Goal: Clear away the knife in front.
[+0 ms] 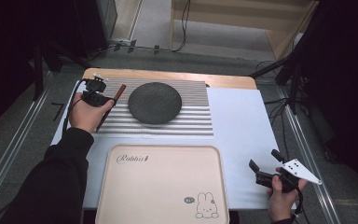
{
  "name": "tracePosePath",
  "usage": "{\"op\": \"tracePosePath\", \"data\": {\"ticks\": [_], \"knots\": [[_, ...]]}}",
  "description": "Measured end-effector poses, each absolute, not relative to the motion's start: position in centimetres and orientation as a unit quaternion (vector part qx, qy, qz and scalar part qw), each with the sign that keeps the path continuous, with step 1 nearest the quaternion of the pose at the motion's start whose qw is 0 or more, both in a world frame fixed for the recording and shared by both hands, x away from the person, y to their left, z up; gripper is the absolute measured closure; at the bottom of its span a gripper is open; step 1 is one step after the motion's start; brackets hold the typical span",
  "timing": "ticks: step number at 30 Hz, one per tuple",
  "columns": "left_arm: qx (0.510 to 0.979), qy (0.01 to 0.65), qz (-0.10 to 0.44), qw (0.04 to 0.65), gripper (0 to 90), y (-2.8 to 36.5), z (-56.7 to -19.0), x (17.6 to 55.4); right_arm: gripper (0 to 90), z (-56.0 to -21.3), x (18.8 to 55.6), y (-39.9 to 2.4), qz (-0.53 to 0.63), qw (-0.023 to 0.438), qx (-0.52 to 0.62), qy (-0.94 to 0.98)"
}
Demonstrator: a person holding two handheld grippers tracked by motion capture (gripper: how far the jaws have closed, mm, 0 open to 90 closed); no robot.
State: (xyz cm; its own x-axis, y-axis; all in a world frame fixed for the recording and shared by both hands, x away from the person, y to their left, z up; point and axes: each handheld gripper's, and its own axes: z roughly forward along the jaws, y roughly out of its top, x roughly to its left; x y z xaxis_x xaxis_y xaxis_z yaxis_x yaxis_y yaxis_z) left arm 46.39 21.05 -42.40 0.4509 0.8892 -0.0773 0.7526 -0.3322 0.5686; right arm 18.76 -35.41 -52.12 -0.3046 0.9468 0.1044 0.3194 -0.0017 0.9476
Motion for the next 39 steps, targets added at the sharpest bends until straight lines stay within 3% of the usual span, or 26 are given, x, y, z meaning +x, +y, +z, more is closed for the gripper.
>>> {"op": "tracePosePath", "data": {"ticks": [39], "knots": [[0.838,0.435,0.106,0.31,77.2,18.9,-43.1,37.8,0.0,-52.1,18.8,-35.4,0.501,0.313,0.497,0.636]]}}
